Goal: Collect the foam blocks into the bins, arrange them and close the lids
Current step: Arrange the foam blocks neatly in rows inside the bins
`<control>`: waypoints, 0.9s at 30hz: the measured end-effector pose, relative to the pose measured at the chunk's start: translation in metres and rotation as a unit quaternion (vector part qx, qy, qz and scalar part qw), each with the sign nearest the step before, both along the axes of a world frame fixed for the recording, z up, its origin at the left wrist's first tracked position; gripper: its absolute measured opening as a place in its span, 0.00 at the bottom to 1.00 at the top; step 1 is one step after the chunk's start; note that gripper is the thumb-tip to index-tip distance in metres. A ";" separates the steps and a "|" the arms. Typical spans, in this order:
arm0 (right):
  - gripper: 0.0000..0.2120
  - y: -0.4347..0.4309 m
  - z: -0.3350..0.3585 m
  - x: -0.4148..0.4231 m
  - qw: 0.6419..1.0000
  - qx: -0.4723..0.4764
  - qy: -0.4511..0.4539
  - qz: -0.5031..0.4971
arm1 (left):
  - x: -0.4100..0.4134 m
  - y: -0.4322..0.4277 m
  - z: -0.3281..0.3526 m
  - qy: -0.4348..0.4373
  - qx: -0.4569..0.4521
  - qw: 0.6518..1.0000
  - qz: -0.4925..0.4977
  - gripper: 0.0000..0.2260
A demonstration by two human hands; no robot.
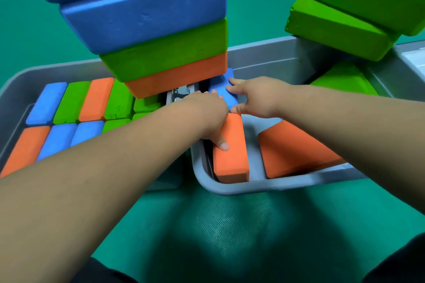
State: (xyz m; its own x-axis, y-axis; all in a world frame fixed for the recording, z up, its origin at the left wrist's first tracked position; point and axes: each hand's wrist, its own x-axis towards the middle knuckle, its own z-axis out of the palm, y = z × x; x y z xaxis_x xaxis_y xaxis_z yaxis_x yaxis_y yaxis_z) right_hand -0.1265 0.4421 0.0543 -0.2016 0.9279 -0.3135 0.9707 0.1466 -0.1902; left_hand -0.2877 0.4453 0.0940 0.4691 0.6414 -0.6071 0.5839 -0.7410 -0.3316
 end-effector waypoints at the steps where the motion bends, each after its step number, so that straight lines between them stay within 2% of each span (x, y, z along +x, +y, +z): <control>1: 0.35 0.001 0.001 -0.001 1.000 -0.006 0.001 -0.003 | -0.001 0.000 0.001 0.003 -0.001 1.000 0.002 0.52; 8: 0.32 -0.006 0.006 0.014 0.999 -0.025 0.023 -0.032 | 0.007 -0.012 0.007 0.052 0.015 0.998 0.014 0.54; 10: 0.29 -0.014 0.007 0.026 0.997 -0.021 -0.008 -0.073 | 0.010 -0.015 0.010 0.066 0.020 0.997 0.027 0.52; 12: 0.26 -0.026 0.006 0.040 0.989 -0.047 -0.084 -0.110 | 0.013 -0.017 0.012 0.061 0.014 0.997 0.037 0.46; 15: 0.23 -0.049 0.001 0.061 0.963 -0.099 -0.205 -0.145 | 0.017 -0.020 0.010 0.070 -0.028 0.995 0.065 0.30; 19: 0.19 -0.069 -0.002 0.086 0.930 -0.150 -0.270 -0.197 | 0.032 -0.029 0.017 0.080 -0.008 0.994 0.070 0.20; 21: 0.16 -0.074 -0.005 0.095 0.917 -0.208 -0.271 -0.207 | 0.041 -0.035 0.019 0.080 0.019 0.995 0.047 0.22; 22: 0.18 -0.076 -0.007 0.099 0.916 -0.217 -0.267 -0.206 | 0.045 -0.037 0.017 0.063 0.025 0.997 0.035 0.27; 25: 0.21 -0.082 -0.010 0.108 0.939 -0.158 -0.221 -0.212 | 0.047 -0.039 0.008 0.027 0.014 0.999 -0.012 0.50; 27: 0.30 -0.084 -0.013 0.109 0.952 -0.112 -0.132 -0.252 | 0.042 -0.036 0.003 0.027 0.000 1.000 -0.013 0.54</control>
State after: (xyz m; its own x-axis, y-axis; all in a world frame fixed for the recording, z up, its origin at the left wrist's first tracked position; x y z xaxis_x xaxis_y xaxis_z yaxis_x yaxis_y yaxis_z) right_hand -0.0171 0.3578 0.0414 0.3654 0.7900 -0.4923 0.9251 -0.3669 0.0979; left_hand -0.2458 0.4096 0.0965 0.4524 0.6298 -0.6314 0.5463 -0.7553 -0.3620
